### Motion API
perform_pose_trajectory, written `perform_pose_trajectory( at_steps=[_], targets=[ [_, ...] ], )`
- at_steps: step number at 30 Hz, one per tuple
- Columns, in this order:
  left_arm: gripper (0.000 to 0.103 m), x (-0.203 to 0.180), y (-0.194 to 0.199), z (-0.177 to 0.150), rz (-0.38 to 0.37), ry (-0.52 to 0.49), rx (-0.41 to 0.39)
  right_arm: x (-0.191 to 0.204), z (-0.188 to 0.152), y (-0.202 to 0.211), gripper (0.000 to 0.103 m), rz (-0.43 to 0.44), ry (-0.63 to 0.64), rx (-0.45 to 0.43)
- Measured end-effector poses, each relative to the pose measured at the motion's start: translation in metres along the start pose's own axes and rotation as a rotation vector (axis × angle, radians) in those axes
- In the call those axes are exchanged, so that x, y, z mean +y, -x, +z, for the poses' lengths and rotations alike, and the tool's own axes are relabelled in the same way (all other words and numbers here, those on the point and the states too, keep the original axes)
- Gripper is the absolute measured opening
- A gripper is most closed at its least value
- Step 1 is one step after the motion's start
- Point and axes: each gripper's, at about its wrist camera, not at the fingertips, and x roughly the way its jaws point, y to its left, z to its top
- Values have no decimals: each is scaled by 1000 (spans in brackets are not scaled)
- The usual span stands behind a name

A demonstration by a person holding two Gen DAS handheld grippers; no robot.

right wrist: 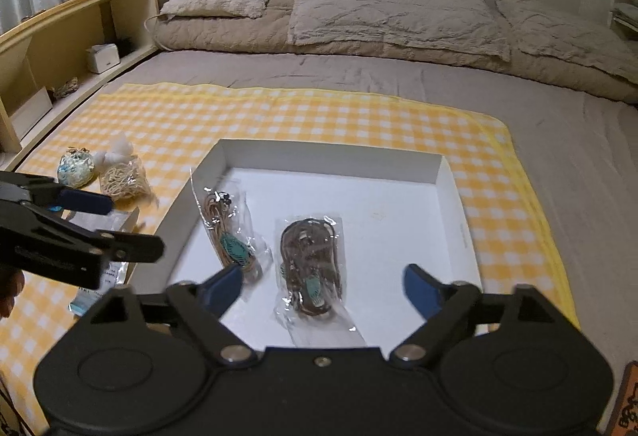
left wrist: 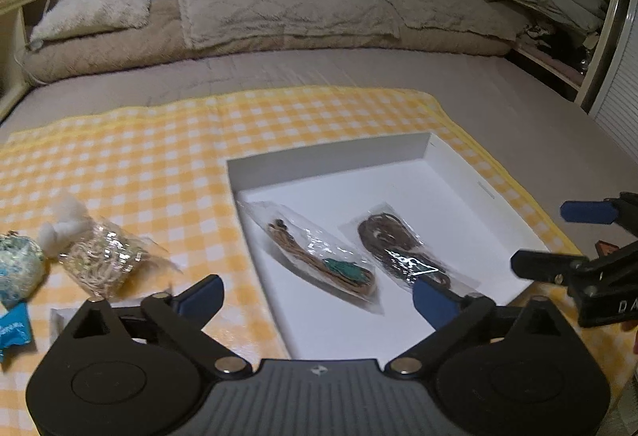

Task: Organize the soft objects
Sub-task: 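Move both tools back toward the remaining items on the cloth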

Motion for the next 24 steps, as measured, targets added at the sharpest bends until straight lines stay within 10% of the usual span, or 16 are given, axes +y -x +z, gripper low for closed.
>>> perform_pose_trajectory(
  at_steps=[24],
  targets=[
    [103, 105, 57, -9, 195, 111, -129, 72, 25, -17, 103, 86, 85, -83]
  ],
)
